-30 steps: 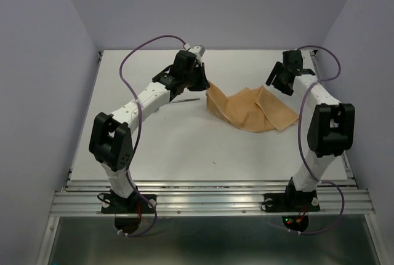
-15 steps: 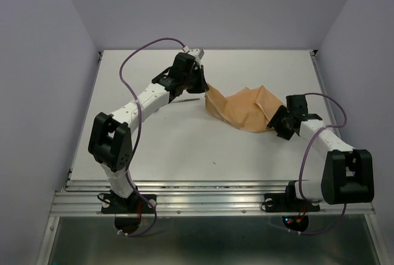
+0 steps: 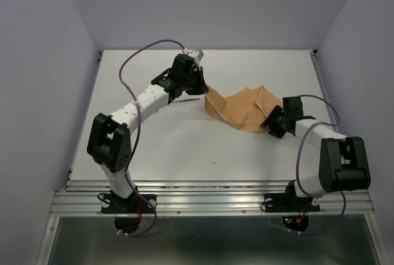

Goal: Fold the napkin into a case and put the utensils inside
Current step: Flatten out the crumpled napkin at the center of the board.

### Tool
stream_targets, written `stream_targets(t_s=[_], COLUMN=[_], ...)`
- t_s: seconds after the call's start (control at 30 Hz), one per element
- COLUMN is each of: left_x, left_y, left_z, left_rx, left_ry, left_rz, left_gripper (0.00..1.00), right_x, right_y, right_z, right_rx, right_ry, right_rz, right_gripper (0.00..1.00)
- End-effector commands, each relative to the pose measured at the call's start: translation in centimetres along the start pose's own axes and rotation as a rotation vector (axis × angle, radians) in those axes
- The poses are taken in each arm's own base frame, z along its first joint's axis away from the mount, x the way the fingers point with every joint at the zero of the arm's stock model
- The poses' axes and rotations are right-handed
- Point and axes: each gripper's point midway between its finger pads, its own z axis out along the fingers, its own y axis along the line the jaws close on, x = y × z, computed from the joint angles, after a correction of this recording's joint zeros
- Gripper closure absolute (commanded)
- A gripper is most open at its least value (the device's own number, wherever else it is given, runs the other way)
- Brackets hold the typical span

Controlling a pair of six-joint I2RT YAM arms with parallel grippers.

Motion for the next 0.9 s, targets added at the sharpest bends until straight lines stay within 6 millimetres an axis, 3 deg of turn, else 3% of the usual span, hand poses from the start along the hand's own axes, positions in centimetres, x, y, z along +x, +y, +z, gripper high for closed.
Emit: stream_targets(t_s=[0.0, 0.1, 0.13, 0.2, 0.23, 0.27, 0.3, 0.33, 0.37, 0.43, 0.47, 0.5, 0.53, 0.6, 0.67, 0.7, 0.73, 0.77, 0.83, 0.87], left_x=[-2.4, -2.6, -2.7, -3.4, -4.5, -4.4, -6.0, -7.3, -10.3, -12.9, -16.2, -17.6, -18.8, -21.6, -22.1, -22.0, -21.7, -19.5, -17.1, -13.7], left_y=[-1.6, -1.4, -1.1, -0.6, -0.8, -0.1, -0.2, 0.6, -0.3, -0.5, -0.9, -1.1, -1.5, -2.3, -2.7, -3.0, -3.4, -2.5, -2.8, -1.2], left_z=[-2.4, -2.6, -2.5, -2.3, -2.5, -2.1, -1.9, -2.0, -3.1, -3.6, -5.4, -6.2, -7.2, -9.9, -10.8, -11.5, -11.7, -10.1, -10.4, -8.3], left_rx=[0.043, 0.030, 0.019, 0.009, 0.017, 0.006, 0.010, -0.001, 0.020, 0.044, 0.062, 0.072, 0.094, 0.123, 0.140, 0.147, 0.176, 0.174, 0.220, 0.218], left_ry=[-0.080, -0.085, -0.086, -0.092, -0.109, -0.098, -0.124, -0.138, -0.203, -0.243, -0.313, -0.343, -0.368, -0.447, -0.473, -0.481, -0.481, -0.422, -0.385, -0.315], left_rz=[0.026, 0.032, 0.033, 0.029, 0.028, 0.018, 0.018, 0.006, 0.012, 0.010, 0.019, 0.022, 0.026, 0.044, 0.065, 0.073, 0.085, 0.069, 0.062, 0.023], left_gripper=[1.00, 1.00, 1.00, 1.00, 1.00, 1.00, 1.00, 1.00, 1.00, 1.00, 1.00, 1.00, 1.00, 1.00, 1.00, 1.00, 1.00, 1.00, 1.00, 1.00], right_x=[-2.2, -3.5, -4.9, -7.0, -9.8, -9.7, -13.6, -15.9, -19.7, -23.3, -25.3, -27.6, -28.5, -29.5, -29.3, -28.5, -27.1, -26.4, -24.2, -21.6], right_y=[2.4, 2.8, 3.8, 4.7, 6.9, 5.9, 8.0, 8.8, 11.4, 14.3, 15.4, 18.0, 19.1, 21.0, 21.2, 21.4, 20.3, 19.6, 17.7, 15.3], right_z=[1.3, 2.0, 1.7, 1.2, 0.3, 0.9, -0.7, -1.5, -3.5, -6.3, -8.0, -11.3, -12.8, -16.3, -17.7, -18.0, -18.1, -18.1, -17.3, -16.1], right_rx=[-0.069, -0.045, -0.058, -0.052, -0.083, -0.034, -0.046, -0.053, -0.092, -0.146, -0.172, -0.235, -0.262, -0.329, -0.351, -0.377, -0.365, -0.363, -0.336, -0.296], right_ry=[-0.066, -0.087, -0.114, -0.166, -0.220, -0.222, -0.304, -0.344, -0.408, -0.478, -0.522, -0.585, -0.610, -0.655, -0.672, -0.654, -0.640, -0.641, -0.616, -0.574], right_rz=[0.007, 0.007, -0.004, -0.031, -0.046, -0.058, -0.060, -0.065, -0.062, -0.072, -0.069, -0.080, -0.089, -0.103, -0.103, -0.116, -0.114, -0.114, -0.109, -0.103], right_gripper=[0.53, 0.79, 0.93, 0.99, 0.99, 0.99, 0.99, 0.99, 0.99, 0.99, 0.99, 0.99, 0.99, 0.99, 0.99, 0.99, 0.99, 0.99, 0.99, 0.99])
